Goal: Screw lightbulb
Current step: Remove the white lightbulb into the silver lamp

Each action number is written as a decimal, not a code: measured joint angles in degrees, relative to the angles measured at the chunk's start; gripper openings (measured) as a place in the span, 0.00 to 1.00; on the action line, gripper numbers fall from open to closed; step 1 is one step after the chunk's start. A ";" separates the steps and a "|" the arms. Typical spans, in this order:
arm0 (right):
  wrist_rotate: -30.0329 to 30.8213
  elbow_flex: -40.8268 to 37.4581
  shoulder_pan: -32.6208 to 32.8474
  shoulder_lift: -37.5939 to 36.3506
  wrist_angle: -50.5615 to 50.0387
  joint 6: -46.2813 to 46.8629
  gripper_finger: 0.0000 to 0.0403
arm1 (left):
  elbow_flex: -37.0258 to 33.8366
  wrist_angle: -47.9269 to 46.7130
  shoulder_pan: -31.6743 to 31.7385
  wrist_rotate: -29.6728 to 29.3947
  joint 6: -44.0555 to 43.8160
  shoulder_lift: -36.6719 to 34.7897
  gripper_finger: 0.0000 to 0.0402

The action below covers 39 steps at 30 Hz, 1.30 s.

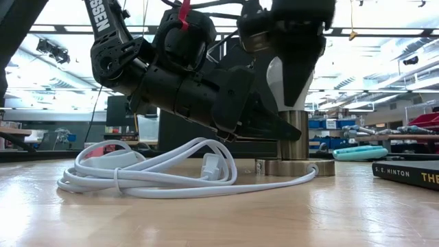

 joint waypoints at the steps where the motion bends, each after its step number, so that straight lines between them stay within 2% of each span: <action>1: -0.32 0.00 0.00 0.02 -0.02 -2.57 0.66 | 0.00 0.00 0.00 0.02 0.00 0.00 0.44; 14: -0.88 0.00 0.02 0.04 -0.40 -43.20 0.65 | 0.00 0.00 0.00 0.21 0.21 0.00 0.44; 21: 6.11 0.00 0.19 0.06 -1.36 -62.68 0.68 | 0.00 -0.04 0.02 0.01 -0.07 0.00 0.44; 24: 7.25 0.00 0.20 0.06 -1.58 -64.01 0.66 | 0.00 -0.11 0.07 -0.31 -0.04 0.00 0.44; 30: 6.10 -0.02 0.13 0.06 -1.63 -56.60 0.68 | 0.00 -0.22 0.07 -0.29 0.00 0.00 0.44; 35: 4.44 1.79 -0.05 0.17 -2.50 -49.81 0.77 | 0.04 -0.21 0.02 0.48 0.11 0.00 0.44; 39: 4.41 4.82 -0.11 0.08 -5.11 -48.58 0.87 | 0.07 -0.24 0.02 0.52 0.11 0.00 0.44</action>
